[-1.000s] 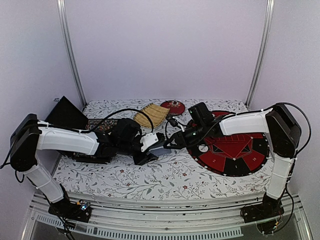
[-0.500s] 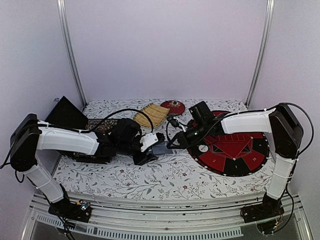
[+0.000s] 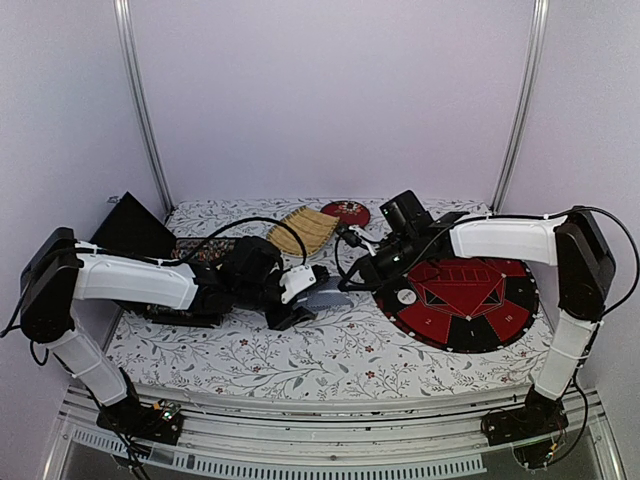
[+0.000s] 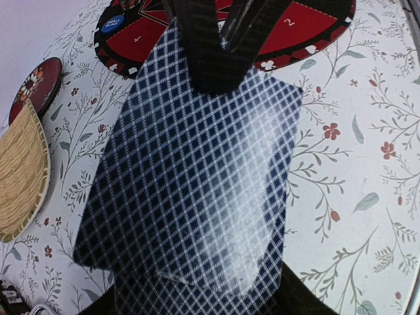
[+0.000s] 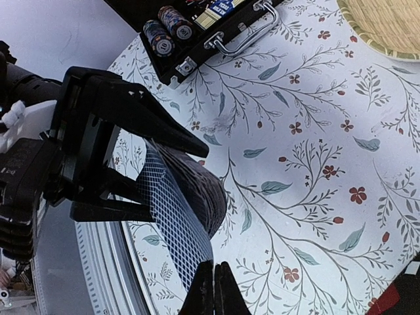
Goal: Distribute texas hold em gaming equipment
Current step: Pick up the poker card from the face-down deck piles, then distribute the poker card in the big blind area.
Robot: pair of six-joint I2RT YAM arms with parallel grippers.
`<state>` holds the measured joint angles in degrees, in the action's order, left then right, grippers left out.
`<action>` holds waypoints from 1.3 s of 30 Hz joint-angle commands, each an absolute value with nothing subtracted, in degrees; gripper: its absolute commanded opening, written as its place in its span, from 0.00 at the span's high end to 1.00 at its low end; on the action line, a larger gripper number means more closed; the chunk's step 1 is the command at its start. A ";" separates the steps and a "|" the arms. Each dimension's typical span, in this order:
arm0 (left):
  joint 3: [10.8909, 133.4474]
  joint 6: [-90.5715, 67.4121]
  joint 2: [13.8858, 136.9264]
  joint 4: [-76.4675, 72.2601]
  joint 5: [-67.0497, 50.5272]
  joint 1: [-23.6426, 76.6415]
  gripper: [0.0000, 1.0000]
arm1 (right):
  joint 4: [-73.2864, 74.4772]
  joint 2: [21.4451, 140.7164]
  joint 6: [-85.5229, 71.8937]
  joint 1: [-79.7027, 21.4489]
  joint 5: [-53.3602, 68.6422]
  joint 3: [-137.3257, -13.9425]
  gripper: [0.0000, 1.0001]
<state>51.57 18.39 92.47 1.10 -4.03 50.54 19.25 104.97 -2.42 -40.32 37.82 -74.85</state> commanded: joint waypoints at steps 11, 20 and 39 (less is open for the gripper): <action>50.49 18.02 91.23 -0.44 -4.35 49.86 0.43 | 21.92 98.96 1.17 -37.21 39.70 -77.01 0.98; 50.28 17.53 90.49 -0.78 -4.52 49.87 0.43 | 13.68 91.83 -10.28 -28.56 39.76 -71.00 0.98; 49.32 16.37 90.27 -2.32 -4.82 49.76 0.43 | -13.96 70.68 -40.15 18.51 20.56 -32.63 0.99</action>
<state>50.06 16.91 92.27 -0.03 -4.25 50.54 -8.10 69.52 -35.40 14.20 26.74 -33.41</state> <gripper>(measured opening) 0.572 0.016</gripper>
